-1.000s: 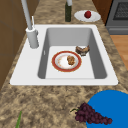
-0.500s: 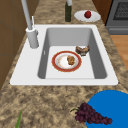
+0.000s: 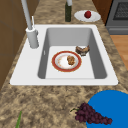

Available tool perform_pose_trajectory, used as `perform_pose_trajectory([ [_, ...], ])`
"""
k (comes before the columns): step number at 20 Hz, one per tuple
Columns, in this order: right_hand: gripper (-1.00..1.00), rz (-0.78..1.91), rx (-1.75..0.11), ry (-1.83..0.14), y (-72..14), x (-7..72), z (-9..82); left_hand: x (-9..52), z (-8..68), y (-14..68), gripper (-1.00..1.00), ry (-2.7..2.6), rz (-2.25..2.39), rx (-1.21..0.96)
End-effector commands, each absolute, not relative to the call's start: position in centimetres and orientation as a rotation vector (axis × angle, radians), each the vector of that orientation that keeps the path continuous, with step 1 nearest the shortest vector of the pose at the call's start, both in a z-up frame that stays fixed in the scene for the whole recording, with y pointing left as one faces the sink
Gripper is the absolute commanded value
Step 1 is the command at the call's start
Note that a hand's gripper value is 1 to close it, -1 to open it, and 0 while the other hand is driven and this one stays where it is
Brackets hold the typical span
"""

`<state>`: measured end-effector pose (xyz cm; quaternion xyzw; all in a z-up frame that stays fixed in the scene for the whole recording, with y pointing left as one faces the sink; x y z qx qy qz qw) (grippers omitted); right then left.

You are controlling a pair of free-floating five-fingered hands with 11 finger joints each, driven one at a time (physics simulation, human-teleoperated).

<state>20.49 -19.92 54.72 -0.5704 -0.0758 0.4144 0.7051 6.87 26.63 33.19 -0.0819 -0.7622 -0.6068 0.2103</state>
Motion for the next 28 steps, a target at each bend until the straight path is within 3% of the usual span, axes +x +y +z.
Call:
perform_pose_trajectory([
  [1,-1.0,0.906,-1.272,-0.159,-17.9,23.1,54.2,6.9,33.2,26.6,0.0,-2.119,-1.687,-0.228],
  [28,-1.0,0.468,-1.5,0.317,-10.1,37.8,52.5,6.9,33.2,26.6,0.0,-2.119,-1.687,-0.228],
])
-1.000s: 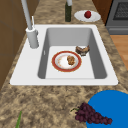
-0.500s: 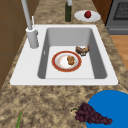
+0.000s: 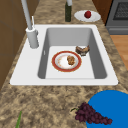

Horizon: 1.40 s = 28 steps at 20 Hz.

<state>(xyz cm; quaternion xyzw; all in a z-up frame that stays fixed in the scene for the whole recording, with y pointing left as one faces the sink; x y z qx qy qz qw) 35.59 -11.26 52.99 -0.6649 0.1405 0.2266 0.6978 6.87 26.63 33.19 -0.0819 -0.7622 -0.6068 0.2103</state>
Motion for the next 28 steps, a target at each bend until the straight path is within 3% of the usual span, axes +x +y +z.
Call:
perform_pose_trajectory([
  [1,-1.0,0.448,-1.513,0.33,-9.7,38.4,52.5,6.9,33.2,26.6,0.0,-2.119,-1.687,-0.228],
  [13,-1.0,0.073,-1.509,0.766,-6.3,39.3,51.6,6.9,33.2,26.6,0.0,-2.119,-1.687,-0.228],
  [20,-1.0,0.082,-1.536,0.763,-7.4,32.9,50.1,6.9,33.2,26.6,0.0,-2.119,-1.687,-0.228],
  [28,-1.0,0.208,-1.584,0.685,-7.2,32.1,46.5,6.9,33.2,26.6,0.0,-2.119,-1.687,-0.228],
])
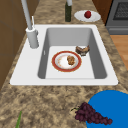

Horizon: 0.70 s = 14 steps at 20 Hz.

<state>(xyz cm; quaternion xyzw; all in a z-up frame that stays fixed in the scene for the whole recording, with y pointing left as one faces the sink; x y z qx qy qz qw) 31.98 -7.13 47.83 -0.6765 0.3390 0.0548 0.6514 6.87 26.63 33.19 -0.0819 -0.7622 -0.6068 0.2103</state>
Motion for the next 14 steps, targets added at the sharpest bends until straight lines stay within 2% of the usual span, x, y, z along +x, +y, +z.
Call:
perform_pose_trajectory([
  [1,-1.0,0.22,-1.584,0.677,-7.1,32.0,46.1,6.9,33.2,26.6,0.0,-2.119,-1.687,-0.228],
  [14,-1.0,0.404,-1.515,0.515,-6.8,34.2,42.0,6.9,33.2,26.6,0.0,-2.119,-1.687,-0.228],
])
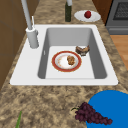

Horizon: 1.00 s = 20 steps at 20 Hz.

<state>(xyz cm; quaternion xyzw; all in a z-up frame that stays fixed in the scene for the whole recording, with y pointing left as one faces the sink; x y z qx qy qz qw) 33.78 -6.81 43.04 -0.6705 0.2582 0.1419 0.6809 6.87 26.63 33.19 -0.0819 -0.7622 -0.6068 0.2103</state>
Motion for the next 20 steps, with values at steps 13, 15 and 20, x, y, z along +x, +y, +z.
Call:
perform_pose_trajectory([
  [13,-1.0,0.655,-1.499,0.239,-6.8,34.1,35.9,6.9,33.2,26.6,0.0,-2.119,-1.687,-0.228],
  [15,-1.0,0.692,-1.498,0.204,-6.7,34.1,35.1,6.9,33.2,26.6,0.0,-2.119,-1.687,-0.228],
  [20,-1.0,0.783,-1.481,0.116,-6.7,34.1,33.0,6.9,33.2,26.6,0.0,-2.119,-1.687,-0.228],
])
